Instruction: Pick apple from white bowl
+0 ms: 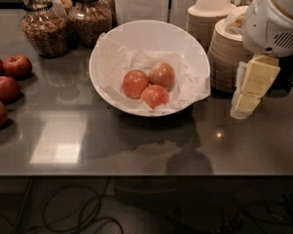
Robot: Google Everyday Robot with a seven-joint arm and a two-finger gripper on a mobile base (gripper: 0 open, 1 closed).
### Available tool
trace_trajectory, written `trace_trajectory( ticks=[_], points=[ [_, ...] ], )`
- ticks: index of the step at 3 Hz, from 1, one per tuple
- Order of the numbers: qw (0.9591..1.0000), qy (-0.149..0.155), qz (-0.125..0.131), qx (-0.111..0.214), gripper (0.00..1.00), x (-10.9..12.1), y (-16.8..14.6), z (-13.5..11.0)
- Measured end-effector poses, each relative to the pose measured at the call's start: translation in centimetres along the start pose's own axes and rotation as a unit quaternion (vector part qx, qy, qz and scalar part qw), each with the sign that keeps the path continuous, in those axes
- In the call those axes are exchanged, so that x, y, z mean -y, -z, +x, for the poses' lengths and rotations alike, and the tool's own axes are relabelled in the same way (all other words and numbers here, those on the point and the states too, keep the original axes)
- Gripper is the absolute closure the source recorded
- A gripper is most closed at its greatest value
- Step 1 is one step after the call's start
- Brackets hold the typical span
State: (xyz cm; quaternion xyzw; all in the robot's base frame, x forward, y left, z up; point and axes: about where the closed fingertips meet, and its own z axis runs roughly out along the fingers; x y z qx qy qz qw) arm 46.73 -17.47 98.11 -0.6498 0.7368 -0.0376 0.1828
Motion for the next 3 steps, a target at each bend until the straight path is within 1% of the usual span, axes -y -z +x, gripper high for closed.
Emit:
trace_trajectory(
  ticks=[1, 2, 3],
  points=[
    [0.9992, 0.035, -0.004, 0.021, 0.0, 1.48, -1.46, -2.39],
    [0.9991, 0.037, -0.004, 0.022, 0.0, 1.56, -1.56, -2.49],
    [0.9988, 0.023, -0.003, 0.043, 0.0, 2.05, -2.01, -2.35]
  ],
)
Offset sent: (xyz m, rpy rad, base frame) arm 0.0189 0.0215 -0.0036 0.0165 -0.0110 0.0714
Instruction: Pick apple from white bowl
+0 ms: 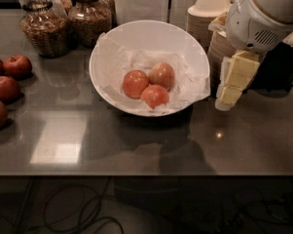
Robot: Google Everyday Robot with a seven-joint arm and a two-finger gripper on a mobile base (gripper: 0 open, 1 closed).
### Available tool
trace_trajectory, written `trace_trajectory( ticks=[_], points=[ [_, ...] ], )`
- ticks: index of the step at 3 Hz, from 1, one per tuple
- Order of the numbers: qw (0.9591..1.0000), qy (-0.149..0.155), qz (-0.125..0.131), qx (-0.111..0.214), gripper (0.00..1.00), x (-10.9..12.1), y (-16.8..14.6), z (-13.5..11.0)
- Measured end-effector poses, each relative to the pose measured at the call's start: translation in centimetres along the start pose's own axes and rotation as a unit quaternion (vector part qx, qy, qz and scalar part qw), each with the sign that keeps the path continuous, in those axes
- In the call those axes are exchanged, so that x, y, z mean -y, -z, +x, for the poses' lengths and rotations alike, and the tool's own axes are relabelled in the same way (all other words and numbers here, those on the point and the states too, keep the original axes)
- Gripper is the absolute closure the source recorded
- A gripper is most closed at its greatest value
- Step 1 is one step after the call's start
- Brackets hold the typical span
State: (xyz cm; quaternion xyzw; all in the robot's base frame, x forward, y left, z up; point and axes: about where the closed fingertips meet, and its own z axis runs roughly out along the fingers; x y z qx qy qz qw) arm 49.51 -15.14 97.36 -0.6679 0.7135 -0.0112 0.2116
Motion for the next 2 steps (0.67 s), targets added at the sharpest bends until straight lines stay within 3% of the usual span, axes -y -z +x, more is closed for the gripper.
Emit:
trace_trajectory(
  ticks=[1, 2],
  points=[
    [0.9984, 0.002, 0.013, 0.056, 0.0, 2.3, -1.3, -2.1],
    [0.994, 0.008, 0.032, 0.104, 0.0, 4.8, -1.9, -4.3]
  ],
)
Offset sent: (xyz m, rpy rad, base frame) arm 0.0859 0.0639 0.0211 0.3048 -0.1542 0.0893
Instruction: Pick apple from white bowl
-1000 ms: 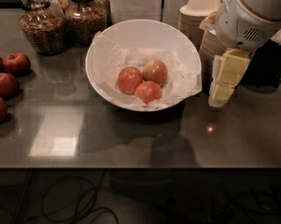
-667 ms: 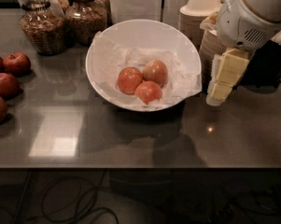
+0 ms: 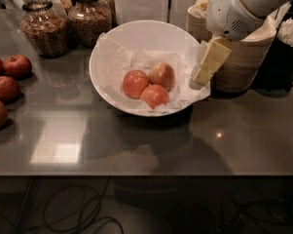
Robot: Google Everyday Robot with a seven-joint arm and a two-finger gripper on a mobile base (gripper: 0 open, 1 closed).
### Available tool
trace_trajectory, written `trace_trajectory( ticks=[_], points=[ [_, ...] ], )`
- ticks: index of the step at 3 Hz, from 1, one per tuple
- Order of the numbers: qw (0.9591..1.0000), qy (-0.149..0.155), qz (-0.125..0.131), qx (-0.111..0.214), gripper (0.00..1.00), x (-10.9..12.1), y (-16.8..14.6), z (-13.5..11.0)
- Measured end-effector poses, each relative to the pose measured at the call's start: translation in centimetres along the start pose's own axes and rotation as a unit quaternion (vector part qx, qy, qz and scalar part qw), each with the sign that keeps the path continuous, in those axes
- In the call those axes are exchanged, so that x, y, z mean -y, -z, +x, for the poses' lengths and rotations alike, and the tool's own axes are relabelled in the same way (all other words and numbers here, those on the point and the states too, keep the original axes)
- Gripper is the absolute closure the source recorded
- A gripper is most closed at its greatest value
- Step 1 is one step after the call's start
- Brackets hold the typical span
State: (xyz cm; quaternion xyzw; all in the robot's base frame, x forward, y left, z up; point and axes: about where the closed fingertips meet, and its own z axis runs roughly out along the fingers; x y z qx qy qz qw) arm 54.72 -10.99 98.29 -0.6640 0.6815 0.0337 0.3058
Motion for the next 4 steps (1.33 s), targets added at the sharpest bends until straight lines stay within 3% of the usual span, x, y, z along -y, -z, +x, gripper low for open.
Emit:
trace_trajectory(
  ticks=[1, 2, 4],
  points=[
    [0.999, -0.003, 0.007, 0.044, 0.0, 1.2, -1.2, -1.6],
    [0.9965, -0.009, -0.014, 0.081, 0.0, 0.8, -3.2, -3.1],
    [0.9927, -0.015, -0.044, 0.112, 0.04, -0.1, -7.2, -4.4]
  ],
)
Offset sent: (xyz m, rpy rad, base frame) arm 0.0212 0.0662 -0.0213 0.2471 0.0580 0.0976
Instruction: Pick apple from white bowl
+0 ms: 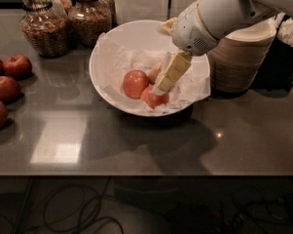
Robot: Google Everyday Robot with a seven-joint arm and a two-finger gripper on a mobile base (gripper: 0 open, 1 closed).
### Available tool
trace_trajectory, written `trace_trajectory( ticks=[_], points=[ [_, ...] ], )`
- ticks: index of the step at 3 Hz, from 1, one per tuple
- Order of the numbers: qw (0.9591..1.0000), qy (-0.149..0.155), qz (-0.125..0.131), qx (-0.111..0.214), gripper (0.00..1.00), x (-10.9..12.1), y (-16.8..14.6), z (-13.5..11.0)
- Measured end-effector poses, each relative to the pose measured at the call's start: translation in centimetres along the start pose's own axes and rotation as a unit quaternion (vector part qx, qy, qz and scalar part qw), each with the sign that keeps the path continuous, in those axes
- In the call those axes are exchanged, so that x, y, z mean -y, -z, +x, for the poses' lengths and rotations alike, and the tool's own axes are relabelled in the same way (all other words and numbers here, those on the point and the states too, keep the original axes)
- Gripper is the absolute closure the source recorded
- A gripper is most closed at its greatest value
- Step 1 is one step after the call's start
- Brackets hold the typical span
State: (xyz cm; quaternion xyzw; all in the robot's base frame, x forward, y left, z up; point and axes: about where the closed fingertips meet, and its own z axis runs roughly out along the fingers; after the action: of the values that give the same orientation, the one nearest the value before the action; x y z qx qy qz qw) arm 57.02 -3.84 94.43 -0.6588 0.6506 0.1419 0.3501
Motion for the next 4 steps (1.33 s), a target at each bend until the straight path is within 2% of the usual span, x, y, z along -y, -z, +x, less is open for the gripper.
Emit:
trace_trajectory(
  ticks=[2, 4],
  points=[
    [0.9999, 0.001, -0.009, -0.012, 0.04, 1.6, -2.9, 1.4],
    [0.9991, -0.002, -0.038, -0.017, 0.13, 1.7, -5.7, 1.3]
  ],
)
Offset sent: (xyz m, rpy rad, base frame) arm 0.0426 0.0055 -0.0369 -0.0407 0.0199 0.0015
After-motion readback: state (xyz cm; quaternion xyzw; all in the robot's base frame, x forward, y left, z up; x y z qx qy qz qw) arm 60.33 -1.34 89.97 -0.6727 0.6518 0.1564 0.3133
